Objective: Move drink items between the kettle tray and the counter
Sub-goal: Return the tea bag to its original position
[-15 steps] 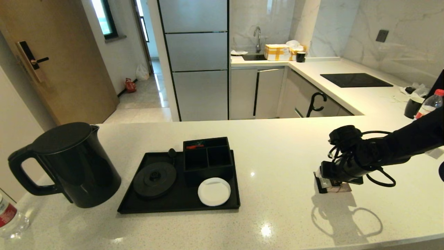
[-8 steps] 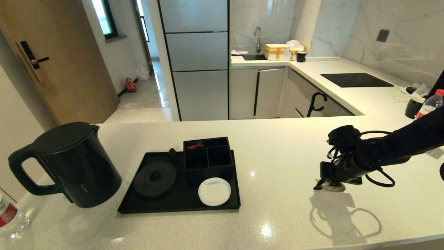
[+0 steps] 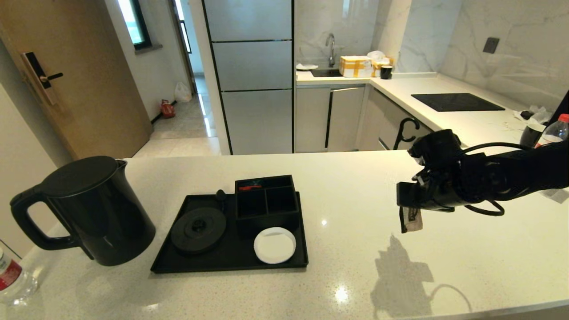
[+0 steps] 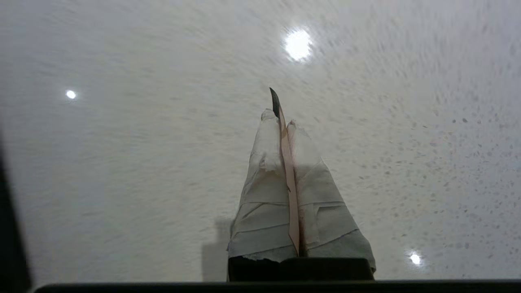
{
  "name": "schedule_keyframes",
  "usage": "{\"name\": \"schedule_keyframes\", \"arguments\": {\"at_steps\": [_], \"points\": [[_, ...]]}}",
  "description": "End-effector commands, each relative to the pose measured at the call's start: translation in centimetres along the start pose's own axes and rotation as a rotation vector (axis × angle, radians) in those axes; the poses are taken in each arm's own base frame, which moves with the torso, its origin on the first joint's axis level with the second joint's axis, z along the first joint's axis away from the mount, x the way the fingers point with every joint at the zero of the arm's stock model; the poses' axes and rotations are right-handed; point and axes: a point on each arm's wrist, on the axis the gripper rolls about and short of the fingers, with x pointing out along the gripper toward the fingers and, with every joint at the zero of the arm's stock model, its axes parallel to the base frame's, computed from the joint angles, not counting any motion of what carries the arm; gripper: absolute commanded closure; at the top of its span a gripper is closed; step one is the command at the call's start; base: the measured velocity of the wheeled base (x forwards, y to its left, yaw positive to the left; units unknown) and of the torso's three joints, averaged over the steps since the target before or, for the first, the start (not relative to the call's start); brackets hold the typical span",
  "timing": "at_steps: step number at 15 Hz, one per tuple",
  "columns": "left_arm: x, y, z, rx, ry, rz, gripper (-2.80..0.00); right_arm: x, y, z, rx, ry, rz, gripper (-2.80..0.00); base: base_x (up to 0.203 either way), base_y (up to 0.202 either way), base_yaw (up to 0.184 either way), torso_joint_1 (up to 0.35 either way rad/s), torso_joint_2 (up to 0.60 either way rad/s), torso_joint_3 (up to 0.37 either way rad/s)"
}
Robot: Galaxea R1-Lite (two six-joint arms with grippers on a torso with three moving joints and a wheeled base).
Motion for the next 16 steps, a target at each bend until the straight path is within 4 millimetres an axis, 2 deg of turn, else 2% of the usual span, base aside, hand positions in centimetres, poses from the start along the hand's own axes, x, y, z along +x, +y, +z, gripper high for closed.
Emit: {"name": "schedule_keyframes", "arguments": {"at_steps": [1,2,4,6,9,13,16], "points": [[0.0,0.0,0.0,-0.001,-0.001,0.000,0.00,-3.6,3.0,0.6,-0.032,-0.098,0.061,0.00,0.000,0.000,0.000,0.000,0.00,0.000],[0.0,0.0,0.0,0.000,-0.001,0.000,0.00,-5.0,4.6,0.5,-0.051,-0.135,0.077,0.00,0.000,0.000,0.000,0.000,0.00,0.000],[0.0,0.0,0.0,-0.001,-0.003,0.000,0.00,-5.9,5.7,0.8,-0.054,-0.179,0.070,0.00,0.000,0.000,0.000,0.000,0.00,0.000],[0.0,0.0,0.0,-0.001,-0.001,0.000,0.00,-8.2,9.5,0.9,-0.098,-0.255,0.124,0.00,0.000,0.000,0.000,0.000,0.00,0.000],[0.0,0.0,0.0,0.000,-0.001,0.000,0.00,-10.3,13.3,0.8,-0.143,-0.303,0.188,0.00,0.000,0.000,0.000,0.000,0.00,0.000],[0.0,0.0,0.0,0.000,-0.001,0.000,0.00,-9.3,18.9,-0.5,-0.232,-0.340,0.209,0.00,0.000,0.000,0.000,0.000,0.00,0.000],[0.0,0.0,0.0,0.000,-0.001,0.000,0.00,-7.0,22.9,-2.1,-0.306,-0.335,0.236,0.00,0.000,0.000,0.000,0.000,0.00,0.000]]}}
